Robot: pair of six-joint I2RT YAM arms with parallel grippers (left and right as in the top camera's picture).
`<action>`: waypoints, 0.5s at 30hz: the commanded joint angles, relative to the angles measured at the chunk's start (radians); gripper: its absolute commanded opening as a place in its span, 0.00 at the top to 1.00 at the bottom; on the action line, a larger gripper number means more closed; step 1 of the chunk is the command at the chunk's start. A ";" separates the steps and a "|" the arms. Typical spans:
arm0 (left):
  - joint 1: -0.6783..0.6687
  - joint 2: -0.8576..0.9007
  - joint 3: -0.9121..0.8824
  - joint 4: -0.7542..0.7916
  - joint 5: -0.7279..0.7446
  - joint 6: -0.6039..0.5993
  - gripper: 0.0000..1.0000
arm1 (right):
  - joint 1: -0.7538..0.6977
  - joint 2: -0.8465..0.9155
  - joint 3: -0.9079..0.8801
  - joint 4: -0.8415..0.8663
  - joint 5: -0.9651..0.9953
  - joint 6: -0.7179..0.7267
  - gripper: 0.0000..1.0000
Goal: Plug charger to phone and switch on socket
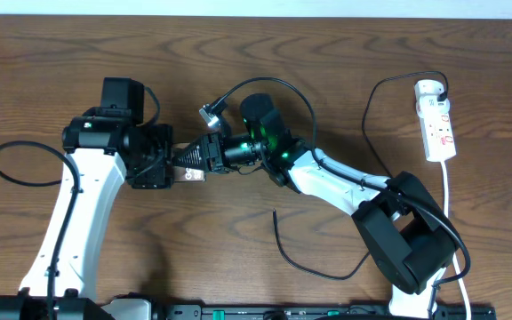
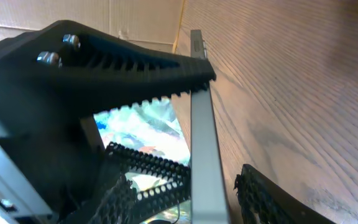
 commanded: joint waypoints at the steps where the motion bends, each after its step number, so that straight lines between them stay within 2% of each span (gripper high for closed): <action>1: -0.013 -0.015 0.004 0.000 0.011 -0.006 0.92 | 0.007 -0.005 0.010 -0.001 0.008 -0.014 0.47; 8: -0.014 -0.015 0.004 0.001 0.012 -0.006 0.93 | 0.007 -0.005 0.010 -0.001 0.012 -0.015 0.53; 15: -0.014 -0.015 0.004 0.000 0.027 -0.006 0.93 | 0.007 -0.005 0.010 -0.002 0.013 -0.015 0.53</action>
